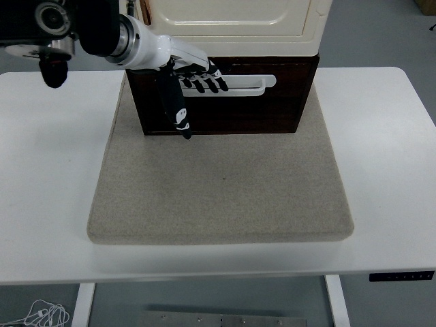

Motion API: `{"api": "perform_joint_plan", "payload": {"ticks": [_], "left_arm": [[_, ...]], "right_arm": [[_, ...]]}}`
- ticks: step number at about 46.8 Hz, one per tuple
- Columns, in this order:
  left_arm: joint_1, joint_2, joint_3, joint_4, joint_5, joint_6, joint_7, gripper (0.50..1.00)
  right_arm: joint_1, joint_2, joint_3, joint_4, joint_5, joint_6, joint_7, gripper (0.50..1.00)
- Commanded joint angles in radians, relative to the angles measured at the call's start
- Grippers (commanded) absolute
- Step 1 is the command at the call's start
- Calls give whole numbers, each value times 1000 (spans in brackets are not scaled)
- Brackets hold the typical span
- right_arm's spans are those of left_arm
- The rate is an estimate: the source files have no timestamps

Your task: Open the drawer under the combination cabinet

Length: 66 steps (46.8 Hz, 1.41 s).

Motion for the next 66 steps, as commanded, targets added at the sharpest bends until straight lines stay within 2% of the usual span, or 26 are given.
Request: {"api": "perform_joint_plan", "payload": {"ticks": [1,37,58,66], "left_arm": [[-1,-18,-3,23,-7,9,3,1000],[62,-110,-6,120,-7,22,9,1000],[70,-126,-6,155,-7,23,9,1000],[87,-141,-5,172,-7,42,10,1000]], "right_arm": [[-1,0,0,0,0,-1,0,926],[-1,0,0,0,0,0,0,928],[-1,0,0,0,0,-1,0,926],[-1,0,0,0,0,0,0,926]]}}
